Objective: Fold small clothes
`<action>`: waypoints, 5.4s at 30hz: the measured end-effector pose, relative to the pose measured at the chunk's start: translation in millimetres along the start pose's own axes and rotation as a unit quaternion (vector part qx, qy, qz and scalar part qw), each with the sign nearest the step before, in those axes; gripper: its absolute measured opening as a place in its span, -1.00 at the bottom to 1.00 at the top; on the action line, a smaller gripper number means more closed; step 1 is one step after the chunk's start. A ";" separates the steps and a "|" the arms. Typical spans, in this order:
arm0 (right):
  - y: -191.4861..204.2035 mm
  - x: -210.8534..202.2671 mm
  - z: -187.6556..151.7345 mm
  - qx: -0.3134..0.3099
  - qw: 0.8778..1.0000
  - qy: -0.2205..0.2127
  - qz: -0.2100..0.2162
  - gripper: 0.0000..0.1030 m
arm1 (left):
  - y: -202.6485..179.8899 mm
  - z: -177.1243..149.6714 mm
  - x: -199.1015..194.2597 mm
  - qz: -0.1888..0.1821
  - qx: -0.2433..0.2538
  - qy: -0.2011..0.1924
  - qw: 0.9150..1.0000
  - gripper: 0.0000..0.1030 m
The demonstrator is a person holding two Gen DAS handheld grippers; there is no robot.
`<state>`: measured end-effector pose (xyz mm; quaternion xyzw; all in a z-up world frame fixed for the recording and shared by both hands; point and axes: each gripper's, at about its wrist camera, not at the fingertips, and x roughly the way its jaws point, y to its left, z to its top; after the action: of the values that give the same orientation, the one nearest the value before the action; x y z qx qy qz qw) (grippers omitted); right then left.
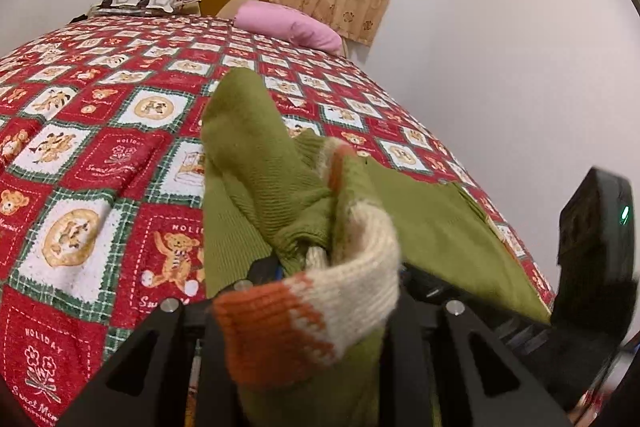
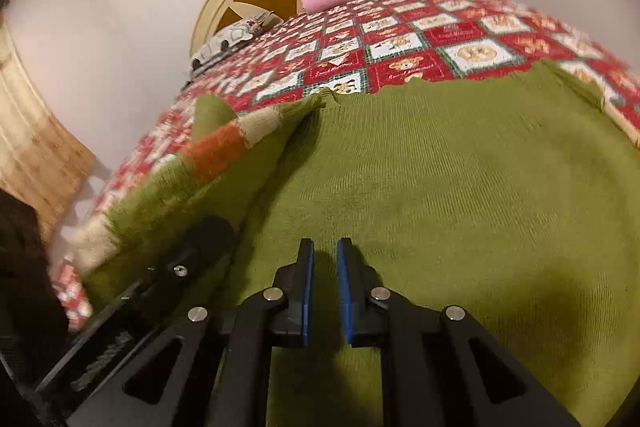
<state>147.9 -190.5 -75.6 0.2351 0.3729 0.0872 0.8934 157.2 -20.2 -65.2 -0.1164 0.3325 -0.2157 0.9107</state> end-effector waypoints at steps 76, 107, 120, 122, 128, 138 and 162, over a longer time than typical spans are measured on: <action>-184.4 -27.5 117.0 -0.007 0.998 0.058 0.000 -0.81 | -238.3 -46.3 55.5 -0.017 0.189 0.064 0.980 -0.55; -131.0 -219.2 -6.3 -0.012 0.988 -0.078 -0.129 -0.30 | -159.0 -66.2 -61.3 0.064 0.178 0.036 0.981 0.52; -75.2 -159.8 -19.4 -0.113 0.982 -0.009 -0.150 -0.09 | -131.0 -69.4 -26.1 0.128 0.174 0.074 0.974 0.54; -81.4 -144.5 -25.8 -0.116 0.979 0.023 -0.164 -0.65 | -123.0 -69.5 -13.6 0.134 0.149 0.088 0.976 0.54; -114.2 -154.1 -24.1 -0.036 0.991 0.012 -0.132 -0.83 | -110.2 -58.2 -14.4 0.058 0.127 0.107 0.984 -0.72; -131.3 -168.2 -48.7 -0.030 0.990 0.009 -0.137 -0.79 | -100.3 -67.1 -49.3 0.032 0.152 0.110 0.982 -0.27; -118.4 -102.0 3.7 -0.093 0.981 0.001 -0.170 -1.00 | -113.4 -19.9 14.6 0.064 0.089 0.052 0.993 0.16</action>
<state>76.1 -329.1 -67.0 0.0840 0.3985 -0.0316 0.9128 118.4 -128.2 -48.0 -0.0023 0.3656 -0.1910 0.9110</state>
